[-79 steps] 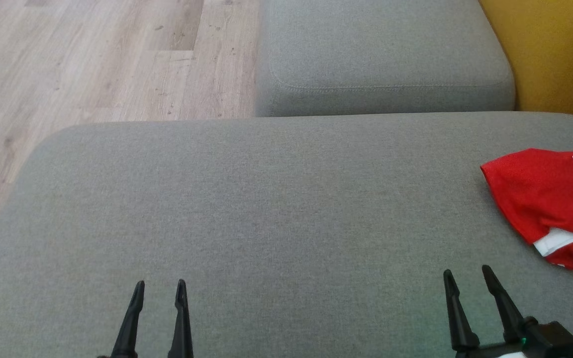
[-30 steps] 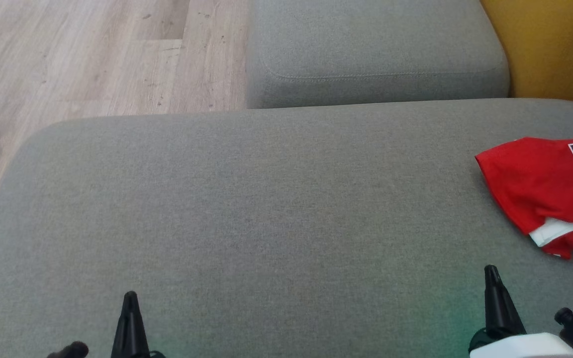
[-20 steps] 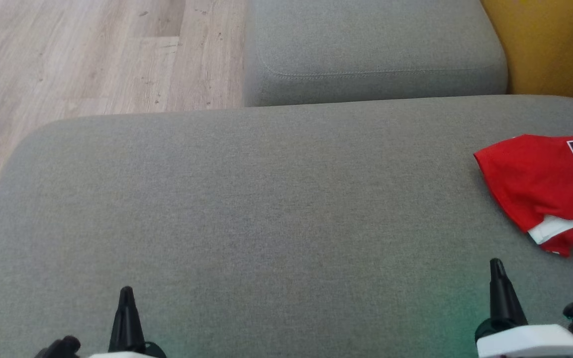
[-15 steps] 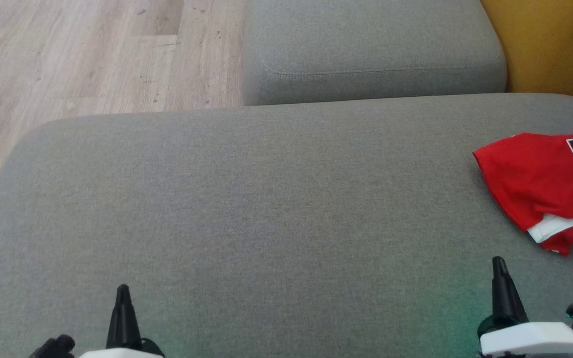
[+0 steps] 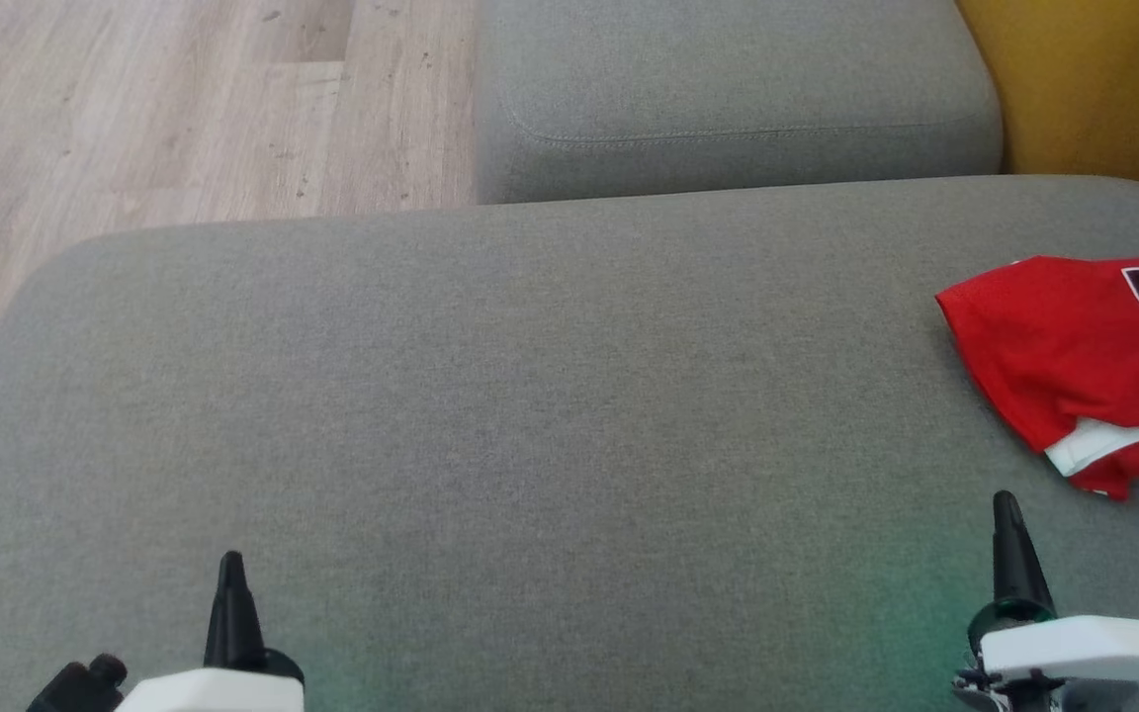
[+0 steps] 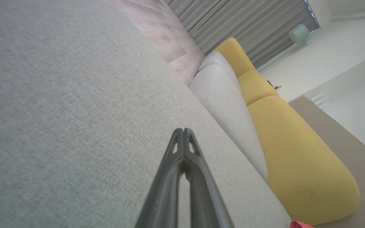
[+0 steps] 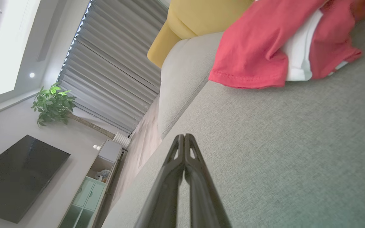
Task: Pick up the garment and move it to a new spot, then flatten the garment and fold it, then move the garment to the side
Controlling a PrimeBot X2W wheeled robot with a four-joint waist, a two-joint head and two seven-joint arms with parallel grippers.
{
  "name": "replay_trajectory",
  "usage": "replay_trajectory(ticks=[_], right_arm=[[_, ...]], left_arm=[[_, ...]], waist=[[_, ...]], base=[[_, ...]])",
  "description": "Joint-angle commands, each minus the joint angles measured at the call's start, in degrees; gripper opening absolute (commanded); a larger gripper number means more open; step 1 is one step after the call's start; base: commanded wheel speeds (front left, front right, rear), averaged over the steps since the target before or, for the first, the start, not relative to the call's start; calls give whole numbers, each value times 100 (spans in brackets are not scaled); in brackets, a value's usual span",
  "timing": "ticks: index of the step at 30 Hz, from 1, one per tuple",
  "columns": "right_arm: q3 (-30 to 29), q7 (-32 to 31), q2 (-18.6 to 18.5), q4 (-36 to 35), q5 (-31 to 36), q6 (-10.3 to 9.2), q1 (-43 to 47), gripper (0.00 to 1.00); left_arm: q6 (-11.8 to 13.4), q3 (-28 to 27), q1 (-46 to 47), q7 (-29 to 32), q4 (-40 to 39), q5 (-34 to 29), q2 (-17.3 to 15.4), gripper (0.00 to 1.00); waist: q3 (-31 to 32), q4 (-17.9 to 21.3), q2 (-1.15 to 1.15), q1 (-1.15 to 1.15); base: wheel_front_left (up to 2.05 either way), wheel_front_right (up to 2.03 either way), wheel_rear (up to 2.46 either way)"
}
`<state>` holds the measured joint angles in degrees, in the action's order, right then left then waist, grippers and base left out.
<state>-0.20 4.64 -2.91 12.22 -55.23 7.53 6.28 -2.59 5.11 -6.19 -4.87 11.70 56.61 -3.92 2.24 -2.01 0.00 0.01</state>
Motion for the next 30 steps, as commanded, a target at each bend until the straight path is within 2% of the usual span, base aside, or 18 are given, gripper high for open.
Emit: replay_trajectory(ticks=[1, 30], right_arm=[[28, -42, -143, -131, -221, -2, -319, 0], [-203, -520, -155, 30, -2204, -3, -809, 0]], left_arm=[[-61, -205, 323, 35, -137, 205, -82, 0], [-293, -586, 806, 520, 57, 2132, -80, 0]], waist=[[-9, 7, 0, -1], [-135, 112, 0, -1]], base=[[0, 0, 0], [0, 0, 0]])
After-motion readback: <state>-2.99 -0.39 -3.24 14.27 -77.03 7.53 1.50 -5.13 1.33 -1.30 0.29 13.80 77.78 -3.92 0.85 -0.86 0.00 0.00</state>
